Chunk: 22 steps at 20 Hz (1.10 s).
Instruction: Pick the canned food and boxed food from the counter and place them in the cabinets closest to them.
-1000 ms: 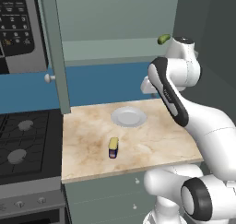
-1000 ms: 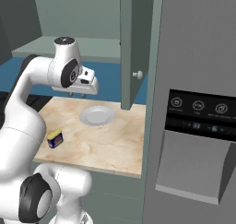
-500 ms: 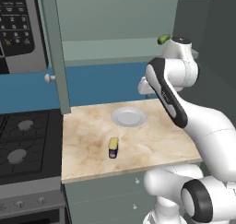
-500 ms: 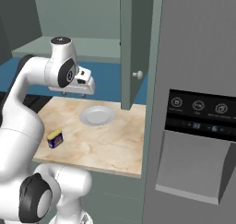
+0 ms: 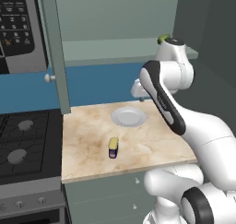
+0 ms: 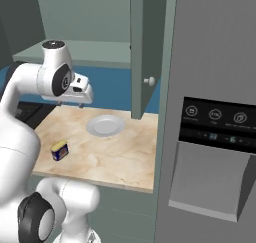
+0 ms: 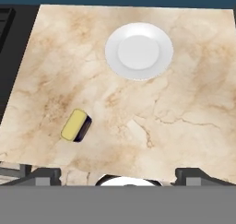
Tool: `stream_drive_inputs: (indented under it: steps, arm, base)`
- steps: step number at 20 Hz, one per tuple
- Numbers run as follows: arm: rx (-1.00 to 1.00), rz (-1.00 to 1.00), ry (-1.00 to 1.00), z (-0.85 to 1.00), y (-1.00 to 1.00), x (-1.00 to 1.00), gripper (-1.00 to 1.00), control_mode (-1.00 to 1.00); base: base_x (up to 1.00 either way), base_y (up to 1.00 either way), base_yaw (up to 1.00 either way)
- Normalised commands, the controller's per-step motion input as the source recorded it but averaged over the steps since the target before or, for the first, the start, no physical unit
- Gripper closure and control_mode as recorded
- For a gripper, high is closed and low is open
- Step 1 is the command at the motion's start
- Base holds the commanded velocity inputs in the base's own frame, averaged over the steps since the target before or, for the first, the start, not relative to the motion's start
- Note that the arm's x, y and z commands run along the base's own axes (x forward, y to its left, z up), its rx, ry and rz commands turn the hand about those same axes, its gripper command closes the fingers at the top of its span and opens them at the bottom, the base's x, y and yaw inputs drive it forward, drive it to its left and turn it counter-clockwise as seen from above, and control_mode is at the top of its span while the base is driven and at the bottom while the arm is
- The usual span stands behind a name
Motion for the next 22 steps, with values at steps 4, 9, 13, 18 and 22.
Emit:
stream_drive_inputs:
  steps: [4,9,13,18,22]
  arm:
    - [0.00,0.02,0.00,-0.01,0.31,-0.26,-1.00,-1.00]
    - [-0.06,0.05,0.00,-0.09,0.40,-0.12,-1.00,-1.00]
    - [-0.06,0.04,0.00,-0.11,0.30,-0.14,-1.00,-1.00]
    - [-0.05,0.03,-0.01,-0.13,0.23,-0.06,-1.00,-1.00]
    - [-0.04,0.02,0.00,-0.13,0.20,-0.03,-1.00,-1.00]
  base:
    - [0.00,0.00,0.00]
    - [0.00,0.00,0.00]
    - [0.00,0.00,0.00]
    - [0.00,0.00,0.00]
    - [0.00,0.00,0.00]
